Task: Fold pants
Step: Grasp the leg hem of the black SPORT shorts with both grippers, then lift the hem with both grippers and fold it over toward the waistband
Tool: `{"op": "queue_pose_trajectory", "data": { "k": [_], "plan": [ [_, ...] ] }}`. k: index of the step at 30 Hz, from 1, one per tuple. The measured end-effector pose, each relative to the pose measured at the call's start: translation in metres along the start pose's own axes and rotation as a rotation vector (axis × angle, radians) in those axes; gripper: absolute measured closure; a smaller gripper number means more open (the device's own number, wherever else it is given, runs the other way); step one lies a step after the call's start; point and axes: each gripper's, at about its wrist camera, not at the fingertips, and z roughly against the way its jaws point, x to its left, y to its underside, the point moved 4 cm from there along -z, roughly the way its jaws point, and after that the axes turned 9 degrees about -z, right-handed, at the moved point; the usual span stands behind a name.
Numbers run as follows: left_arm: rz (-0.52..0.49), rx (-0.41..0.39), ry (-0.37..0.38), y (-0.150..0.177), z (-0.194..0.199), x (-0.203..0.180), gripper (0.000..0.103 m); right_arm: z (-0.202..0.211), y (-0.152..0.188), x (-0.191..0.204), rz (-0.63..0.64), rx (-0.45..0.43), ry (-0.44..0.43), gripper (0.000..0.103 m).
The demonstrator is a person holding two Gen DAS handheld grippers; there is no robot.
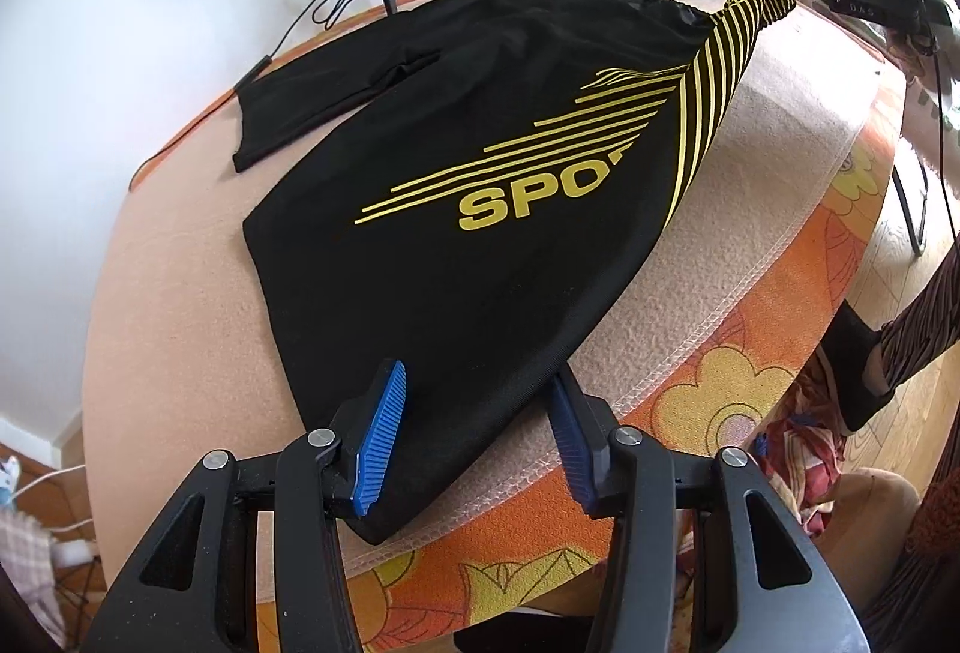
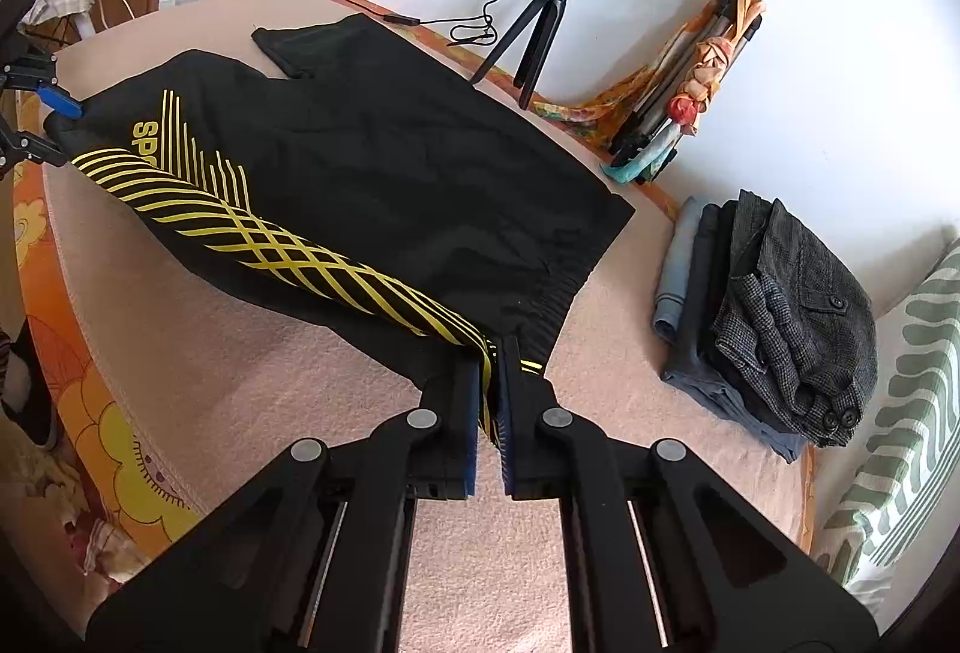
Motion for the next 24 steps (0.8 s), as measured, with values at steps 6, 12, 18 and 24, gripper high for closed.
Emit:
{"op": "queue_pose_trajectory", "data": {
  "k": [6, 12, 18, 24],
  "plan": [
    [0.053, 0.023, -0.044, 0.007, -0.002, 0.020, 0.082, 0.001, 0.002, -0.002, -0.007, -0.002, 0.000, 0.097],
    [0.103, -0.052, -0.083, 0.003, 0.011, 0.039, 0.101, 0.002, 0.003, 0.002, 0.006, -0.007, 0.009, 0.097],
    [0.172, -0.135, -0.090, -0.018, 0.025, 0.062, 0.102, 0.011, -0.007, -0.003, -0.021, -0.040, 0.018, 0.097],
    [0.217, -0.206, -0.113, -0.040, 0.036, 0.095, 0.103, 0.015, -0.020, -0.014, -0.070, -0.061, 0.024, 0.097]
  ]
}}
